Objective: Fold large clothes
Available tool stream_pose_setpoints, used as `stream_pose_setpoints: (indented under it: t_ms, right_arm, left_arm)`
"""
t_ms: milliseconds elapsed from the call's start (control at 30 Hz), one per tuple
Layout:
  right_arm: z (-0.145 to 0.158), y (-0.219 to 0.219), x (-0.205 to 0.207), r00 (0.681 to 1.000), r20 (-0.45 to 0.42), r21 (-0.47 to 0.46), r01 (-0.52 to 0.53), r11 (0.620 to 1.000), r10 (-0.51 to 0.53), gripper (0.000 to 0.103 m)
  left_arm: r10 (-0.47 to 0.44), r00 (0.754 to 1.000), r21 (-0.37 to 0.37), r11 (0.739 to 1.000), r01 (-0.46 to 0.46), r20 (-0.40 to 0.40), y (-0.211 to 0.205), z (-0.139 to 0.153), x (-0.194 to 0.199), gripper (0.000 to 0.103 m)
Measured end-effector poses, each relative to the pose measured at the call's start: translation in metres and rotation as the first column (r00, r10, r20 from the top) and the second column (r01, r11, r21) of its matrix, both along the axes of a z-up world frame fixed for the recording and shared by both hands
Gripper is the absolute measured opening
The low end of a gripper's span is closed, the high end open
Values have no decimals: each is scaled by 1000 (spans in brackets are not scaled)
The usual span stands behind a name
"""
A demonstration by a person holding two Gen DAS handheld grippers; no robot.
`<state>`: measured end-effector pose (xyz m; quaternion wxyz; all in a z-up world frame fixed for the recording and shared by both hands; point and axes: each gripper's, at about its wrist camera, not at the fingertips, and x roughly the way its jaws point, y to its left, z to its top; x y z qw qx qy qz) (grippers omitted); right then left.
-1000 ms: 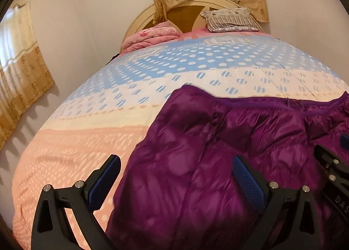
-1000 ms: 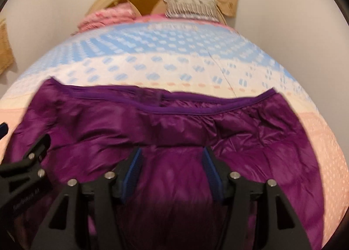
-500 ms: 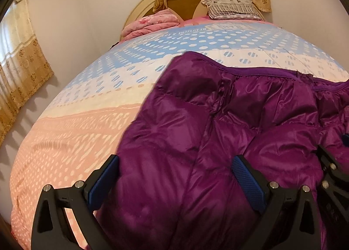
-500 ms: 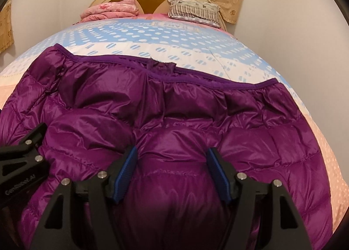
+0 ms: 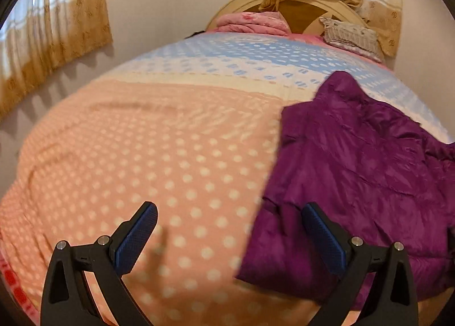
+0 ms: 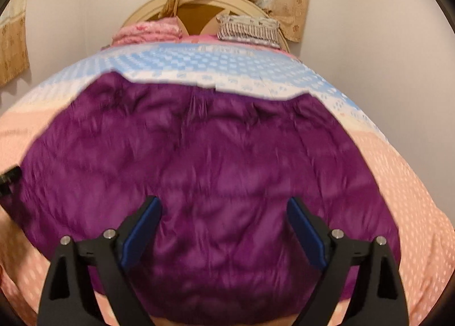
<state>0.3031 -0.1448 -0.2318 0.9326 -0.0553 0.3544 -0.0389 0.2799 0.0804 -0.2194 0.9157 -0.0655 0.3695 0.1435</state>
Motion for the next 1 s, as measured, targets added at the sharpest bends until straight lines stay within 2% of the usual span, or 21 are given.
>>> stream_pose_setpoints:
  t_ms: [33, 100, 133, 167, 200, 233, 300, 367, 567, 700, 867, 1000]
  right_arm:
    - [-5, 1, 1, 1000, -12, 4, 0, 1000, 0, 93]
    - [-16, 4, 6, 999, -39, -25, -1, 1000, 0, 94]
    - [-18, 6, 8, 999, -46, -36, -4, 999, 3, 95]
    - [-18, 5, 8, 998, -57, -36, -2, 999, 0, 96]
    - [-17, 3, 9, 998, -68, -41, 0, 999, -2, 98]
    - [-18, 4, 12, 997, -76, -50, -2, 999, -2, 99]
    - [-19, 2, 15, 997, -81, -44, -1, 999, -3, 100]
    - [-19, 2, 14, 997, -80, -50, 1, 999, -5, 100]
    - [-18, 11, 12, 996, -76, -67, 33, 997, -38, 100]
    - [-18, 31, 6, 997, -69, -56, 15, 998, -19, 100]
    - [-17, 74, 0, 995, -51, -39, -85, 996, 83, 100]
    - [2, 84, -9, 973, -50, 47, -223, 974, 225, 97]
  left_arm:
    - [-24, 1000, -8, 1000, 24, 5, -6, 0, -1, 102]
    - [-71, 997, -10, 997, 71, 11, -19, 0, 1, 94]
    - [-100, 995, -14, 995, 100, -6, -26, -3, 3, 73]
    - [-124, 992, -30, 992, 123, -15, -30, -4, 7, 46]
    - [-151, 988, -61, 987, 150, -21, -33, -5, 11, 37]
    - [-154, 988, -59, 986, 153, -15, -36, -5, 11, 34]
    - [-171, 985, -44, 984, 171, -1, -40, -4, 9, 16]
    - [-181, 983, -38, 983, 182, 14, -42, 0, 7, 10]
    - [-171, 982, -11, 985, 173, 74, -33, 20, -8, 7]
    - [-134, 987, 3, 991, 134, 92, -15, 30, -18, 7]
    - [-60, 990, 22, 998, 57, 129, 28, 54, -38, 6]
    - [-70, 980, 115, 992, 49, 186, 36, 83, -50, 6]
